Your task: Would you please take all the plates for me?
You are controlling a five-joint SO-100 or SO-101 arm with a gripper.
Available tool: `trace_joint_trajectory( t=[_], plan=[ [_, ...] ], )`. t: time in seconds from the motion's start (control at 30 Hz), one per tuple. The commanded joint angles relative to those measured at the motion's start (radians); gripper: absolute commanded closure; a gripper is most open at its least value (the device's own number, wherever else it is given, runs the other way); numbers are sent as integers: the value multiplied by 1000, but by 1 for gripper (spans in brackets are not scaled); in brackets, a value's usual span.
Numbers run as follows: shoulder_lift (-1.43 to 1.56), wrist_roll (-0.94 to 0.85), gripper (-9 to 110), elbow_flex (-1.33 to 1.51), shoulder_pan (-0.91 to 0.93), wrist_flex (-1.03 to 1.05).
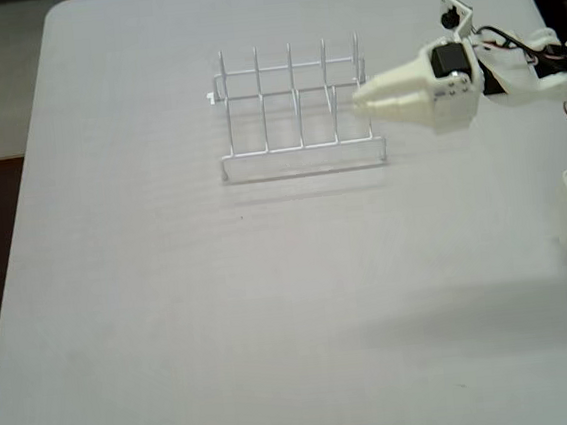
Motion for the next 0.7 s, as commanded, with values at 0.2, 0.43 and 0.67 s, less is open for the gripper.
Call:
trace_joint_trajectory(
  t=[0.2, 0.43, 0.67],
  plan=[
    [362, 26, 102, 382, 14, -9],
    [540, 74, 102, 632, 21, -9],
    [650, 110, 102, 788, 29, 18]
  ],
)
